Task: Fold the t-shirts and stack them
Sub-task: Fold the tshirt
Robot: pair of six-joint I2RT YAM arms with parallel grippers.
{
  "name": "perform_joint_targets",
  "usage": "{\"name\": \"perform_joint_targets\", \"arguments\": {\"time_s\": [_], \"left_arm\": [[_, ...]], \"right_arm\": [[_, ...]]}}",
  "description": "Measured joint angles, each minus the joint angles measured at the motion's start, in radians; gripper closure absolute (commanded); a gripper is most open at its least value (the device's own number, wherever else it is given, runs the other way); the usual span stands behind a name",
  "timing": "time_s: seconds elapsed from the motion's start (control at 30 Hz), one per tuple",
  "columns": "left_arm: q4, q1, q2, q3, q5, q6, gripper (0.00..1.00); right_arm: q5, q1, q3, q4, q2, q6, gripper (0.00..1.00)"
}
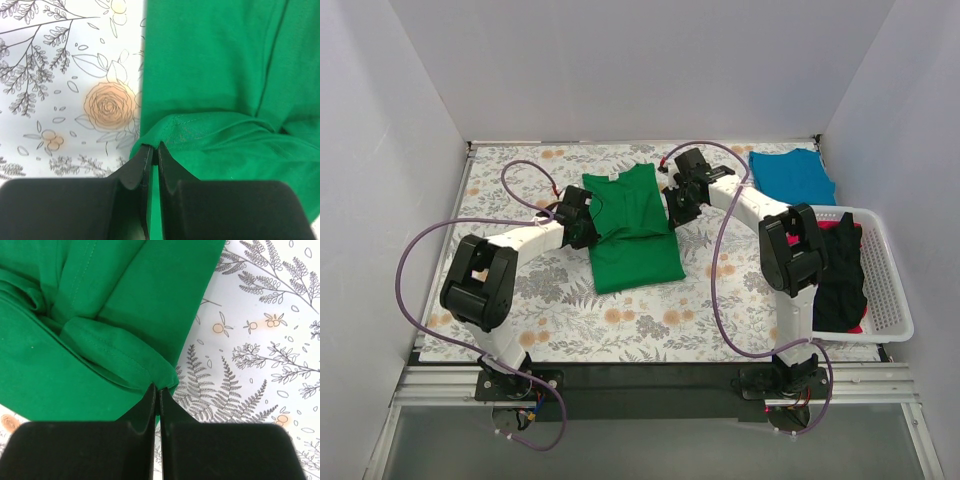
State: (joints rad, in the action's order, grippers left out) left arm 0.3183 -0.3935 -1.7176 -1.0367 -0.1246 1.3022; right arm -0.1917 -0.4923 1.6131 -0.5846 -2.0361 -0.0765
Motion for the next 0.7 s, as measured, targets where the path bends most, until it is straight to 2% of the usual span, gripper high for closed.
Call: {"name": "perform_joint_targets", "arguments": {"time_s": [0.07,0.17,0.2,0.27,0.3,0.4,0.6,0.7], "left_arm": [[-0.013,0.001,-0.021,0.000,0.000,0.000,0.96],[-0.019,0.003,-0.035,0.000,0.000,0.003,0.87],[-0.021,0.003,-0.035,0.000,0.000,0.003,0.77],[-0.029,0.003,-0.034,0.000,-0.005,0.001,0.66],[-0.031,0.003,-0.034,0.000,-0.010,0.002,0.54],[-0.025,0.004,-0.015,0.000,-0.021,-0.001,0.40],[0.019,-0.010,0.148,-0.001,-0.032,0.004,0.37],[0.026,-0.058,0.255,0.002,-0.038,0.016,0.39]], "right_arm": [[0.003,0.001,-0.001,0.014,-0.010,0.000,0.99],[0.007,0.002,-0.001,0.021,-0.016,-0.001,0.87],[0.008,0.002,-0.001,0.022,-0.017,-0.003,0.79],[0.009,0.002,-0.001,0.028,-0.016,-0.003,0.72],[0.010,0.002,-0.001,0.032,-0.016,-0.002,0.65],[0.015,0.002,-0.001,0.035,-0.011,-0.006,0.54],[0.015,-0.004,-0.002,0.036,0.080,-0.023,0.55],[-0.003,-0.014,-0.023,0.058,0.148,-0.033,0.58]]}}
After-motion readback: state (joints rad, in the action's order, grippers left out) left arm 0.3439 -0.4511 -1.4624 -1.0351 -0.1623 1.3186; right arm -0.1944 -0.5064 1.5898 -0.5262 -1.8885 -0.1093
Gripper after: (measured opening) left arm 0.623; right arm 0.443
